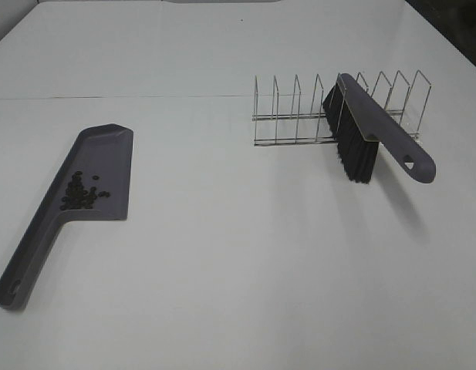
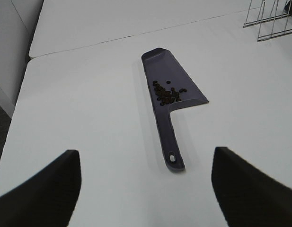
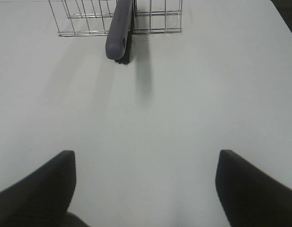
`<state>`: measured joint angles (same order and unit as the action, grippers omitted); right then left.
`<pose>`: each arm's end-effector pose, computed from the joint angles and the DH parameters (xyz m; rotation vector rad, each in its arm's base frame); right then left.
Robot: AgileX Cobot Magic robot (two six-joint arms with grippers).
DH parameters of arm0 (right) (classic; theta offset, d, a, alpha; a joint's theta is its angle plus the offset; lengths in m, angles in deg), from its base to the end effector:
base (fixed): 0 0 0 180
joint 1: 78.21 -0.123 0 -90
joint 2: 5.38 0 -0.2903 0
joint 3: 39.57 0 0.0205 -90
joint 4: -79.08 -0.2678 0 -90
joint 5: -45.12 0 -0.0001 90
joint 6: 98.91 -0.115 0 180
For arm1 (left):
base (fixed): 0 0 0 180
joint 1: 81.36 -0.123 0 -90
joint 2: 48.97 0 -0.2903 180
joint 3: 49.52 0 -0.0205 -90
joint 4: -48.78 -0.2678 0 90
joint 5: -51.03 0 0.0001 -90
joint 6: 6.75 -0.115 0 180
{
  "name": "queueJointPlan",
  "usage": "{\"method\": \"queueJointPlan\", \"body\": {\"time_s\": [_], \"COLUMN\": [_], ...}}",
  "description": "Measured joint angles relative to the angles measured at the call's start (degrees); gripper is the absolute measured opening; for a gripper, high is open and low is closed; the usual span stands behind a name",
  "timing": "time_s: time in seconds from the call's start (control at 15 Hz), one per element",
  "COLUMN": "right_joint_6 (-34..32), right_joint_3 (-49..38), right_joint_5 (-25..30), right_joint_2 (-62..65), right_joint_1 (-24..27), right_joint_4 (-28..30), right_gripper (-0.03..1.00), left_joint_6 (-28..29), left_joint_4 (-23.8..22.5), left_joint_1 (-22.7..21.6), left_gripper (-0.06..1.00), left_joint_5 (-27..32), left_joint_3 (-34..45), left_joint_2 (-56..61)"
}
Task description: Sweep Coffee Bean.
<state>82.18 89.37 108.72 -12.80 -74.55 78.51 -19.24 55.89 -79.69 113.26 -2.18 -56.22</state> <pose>0.0271 -0.0007 0.2568 0.0472 2.1304 -0.0368 0.0202 -0.0132 0.2802 0.2604 2.0161 -0.0294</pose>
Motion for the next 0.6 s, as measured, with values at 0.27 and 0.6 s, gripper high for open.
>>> {"method": "queueJointPlan", "body": {"time_s": [0.27,0.6], "right_joint_6": [0.0,0.0], "right_joint_3": [0.0,0.0], "right_joint_5": [0.0,0.0], "right_joint_2": [0.0,0.0], "right_joint_1": [0.0,0.0], "right_joint_4": [0.0,0.0], "right_gripper": [0.76,0.76], "left_joint_6": [0.0,0.0], "left_joint_4": [0.0,0.0], "left_joint_1": [0.0,0.0], "left_gripper": [0.7,0.7], "left_joint_5": [0.0,0.0], "left_joint_3": [0.0,0.0], "left_joint_2": [0.0,0.0]}}
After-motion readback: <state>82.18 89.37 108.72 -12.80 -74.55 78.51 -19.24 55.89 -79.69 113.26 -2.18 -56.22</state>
